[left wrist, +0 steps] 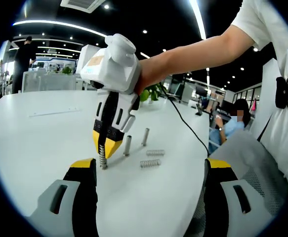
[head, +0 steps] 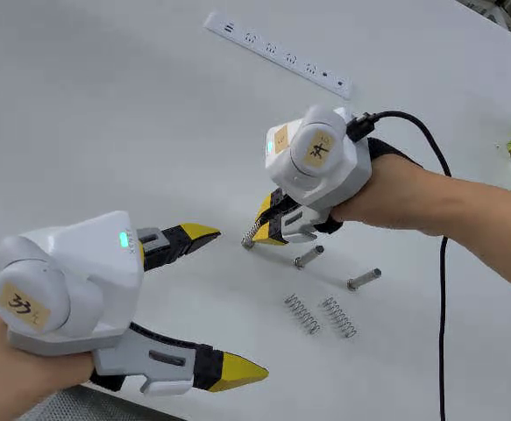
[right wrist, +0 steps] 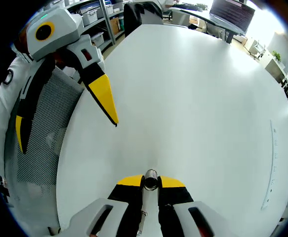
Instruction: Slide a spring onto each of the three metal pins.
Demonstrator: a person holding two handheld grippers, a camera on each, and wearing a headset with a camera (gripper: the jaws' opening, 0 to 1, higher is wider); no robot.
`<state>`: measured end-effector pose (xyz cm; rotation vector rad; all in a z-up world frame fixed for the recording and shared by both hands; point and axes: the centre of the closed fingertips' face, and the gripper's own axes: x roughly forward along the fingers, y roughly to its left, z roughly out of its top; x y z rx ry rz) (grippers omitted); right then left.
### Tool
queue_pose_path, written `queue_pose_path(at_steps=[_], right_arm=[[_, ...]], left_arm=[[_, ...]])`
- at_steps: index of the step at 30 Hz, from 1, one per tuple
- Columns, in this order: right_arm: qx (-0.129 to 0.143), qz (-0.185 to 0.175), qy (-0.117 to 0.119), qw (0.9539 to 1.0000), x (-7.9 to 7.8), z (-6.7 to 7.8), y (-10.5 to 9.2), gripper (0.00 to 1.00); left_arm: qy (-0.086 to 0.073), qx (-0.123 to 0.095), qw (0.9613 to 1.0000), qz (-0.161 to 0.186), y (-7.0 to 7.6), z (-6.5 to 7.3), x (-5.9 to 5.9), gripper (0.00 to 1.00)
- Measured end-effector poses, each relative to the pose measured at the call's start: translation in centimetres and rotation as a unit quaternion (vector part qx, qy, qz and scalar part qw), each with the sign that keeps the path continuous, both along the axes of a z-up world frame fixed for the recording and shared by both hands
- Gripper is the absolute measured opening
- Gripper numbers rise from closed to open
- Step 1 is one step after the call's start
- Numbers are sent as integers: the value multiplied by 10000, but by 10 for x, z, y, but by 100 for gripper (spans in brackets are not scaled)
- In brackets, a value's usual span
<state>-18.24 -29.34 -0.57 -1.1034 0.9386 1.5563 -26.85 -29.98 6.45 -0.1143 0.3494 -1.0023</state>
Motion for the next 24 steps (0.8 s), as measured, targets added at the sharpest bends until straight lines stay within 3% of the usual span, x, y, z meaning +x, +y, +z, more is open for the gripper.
queue_pose_path(at_steps=[24], right_arm=[[11,-28,-16,10000,-2,-12,2,8]], left_arm=[[13,14,10000,6,1,-1,-1,89]])
